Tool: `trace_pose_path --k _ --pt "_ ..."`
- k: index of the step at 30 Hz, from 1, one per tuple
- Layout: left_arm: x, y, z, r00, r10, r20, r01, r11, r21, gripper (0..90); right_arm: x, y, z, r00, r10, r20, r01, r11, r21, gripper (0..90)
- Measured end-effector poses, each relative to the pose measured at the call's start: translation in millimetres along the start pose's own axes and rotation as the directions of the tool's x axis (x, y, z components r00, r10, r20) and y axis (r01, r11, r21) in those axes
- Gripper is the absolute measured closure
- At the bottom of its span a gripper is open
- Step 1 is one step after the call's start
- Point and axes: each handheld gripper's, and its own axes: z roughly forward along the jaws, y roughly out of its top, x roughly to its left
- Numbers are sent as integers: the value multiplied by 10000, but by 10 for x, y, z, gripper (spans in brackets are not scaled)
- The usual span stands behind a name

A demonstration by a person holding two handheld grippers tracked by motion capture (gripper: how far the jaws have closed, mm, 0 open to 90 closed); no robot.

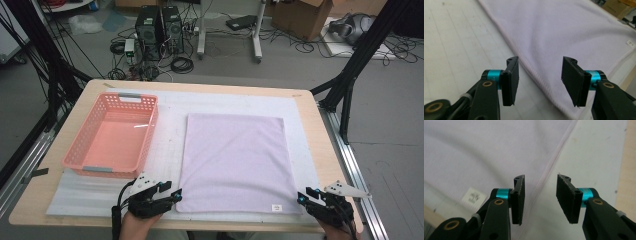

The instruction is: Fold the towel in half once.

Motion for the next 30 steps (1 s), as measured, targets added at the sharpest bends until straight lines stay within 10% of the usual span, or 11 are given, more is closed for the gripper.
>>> trace_pose_path --k 9,16,20,26,30 --pt "157 325 256 9992 -91 395 122 9967 -804 364 -109 309 518 9983 -404 -412 377 9972 -642 672" --pt "362 502 491 9992 -260 303 279 9976 -631 358 -207 553 1042 9957 -887 -268 888 9960 20 700" --pt "460 579 589 9996 -267 -44 265 9986 -463 357 -326 609 1053 9847 -1194 1269 1176 9928 212 587" --pt "568 589 842 9970 -578 -518 595 9977 320 363 -430 578 946 9991 -420 -50 419 9988 -245 541" --pt "653 620 1003 9906 -851 -1069 929 9932 697 363 -502 639 897 9999 142 -43 -145 9973 -719 508"
